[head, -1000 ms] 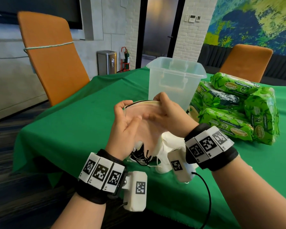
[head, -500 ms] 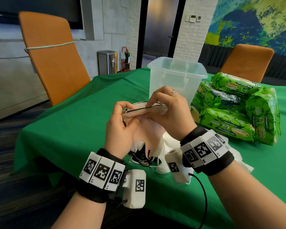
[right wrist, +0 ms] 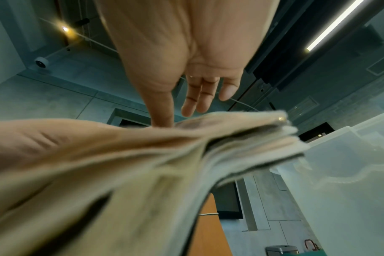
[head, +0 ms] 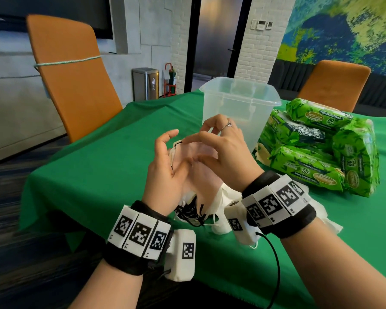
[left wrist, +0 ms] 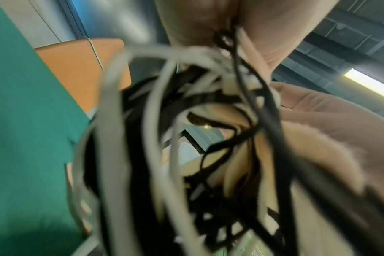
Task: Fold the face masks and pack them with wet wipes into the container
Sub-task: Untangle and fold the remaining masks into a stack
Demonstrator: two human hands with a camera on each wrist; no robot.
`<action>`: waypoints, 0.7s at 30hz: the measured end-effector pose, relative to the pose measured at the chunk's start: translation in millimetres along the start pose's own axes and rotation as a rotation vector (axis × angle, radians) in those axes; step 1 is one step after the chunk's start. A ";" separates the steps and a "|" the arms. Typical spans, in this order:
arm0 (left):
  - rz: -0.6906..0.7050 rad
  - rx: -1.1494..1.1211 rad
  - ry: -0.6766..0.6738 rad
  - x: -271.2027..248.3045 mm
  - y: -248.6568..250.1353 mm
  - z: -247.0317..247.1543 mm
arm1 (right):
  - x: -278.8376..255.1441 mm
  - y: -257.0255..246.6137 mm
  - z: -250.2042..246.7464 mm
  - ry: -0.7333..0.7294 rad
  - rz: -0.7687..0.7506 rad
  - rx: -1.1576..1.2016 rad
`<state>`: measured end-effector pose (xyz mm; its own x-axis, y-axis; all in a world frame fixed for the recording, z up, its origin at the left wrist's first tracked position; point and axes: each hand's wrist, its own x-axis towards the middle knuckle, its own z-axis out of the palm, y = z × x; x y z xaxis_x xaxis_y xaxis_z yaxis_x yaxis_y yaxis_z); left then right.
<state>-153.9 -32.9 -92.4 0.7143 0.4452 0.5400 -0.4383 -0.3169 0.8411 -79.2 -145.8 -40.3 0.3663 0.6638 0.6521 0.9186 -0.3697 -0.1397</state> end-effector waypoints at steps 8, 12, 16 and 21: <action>0.002 0.058 -0.067 -0.6 -8.0 -2.4 | 5.5 5.1 -3.3 -0.136 0.055 0.019; -0.023 0.012 -0.052 -1.0 -7.2 -3.7 | 2.9 6.1 0.3 -0.033 0.042 0.097; -0.014 0.029 -0.073 -1.2 -9.0 -5.1 | 2.8 3.6 -2.4 -0.060 0.081 0.141; -0.034 0.019 -0.099 -0.3 -7.1 -4.3 | 3.9 2.0 -8.4 -0.102 0.132 0.236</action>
<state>-153.4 -27.1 -98.5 0.7798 0.3711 0.5042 -0.4031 -0.3187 0.8579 -77.3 -149.4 -31.8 0.4875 0.6861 0.5400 0.8665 -0.3041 -0.3959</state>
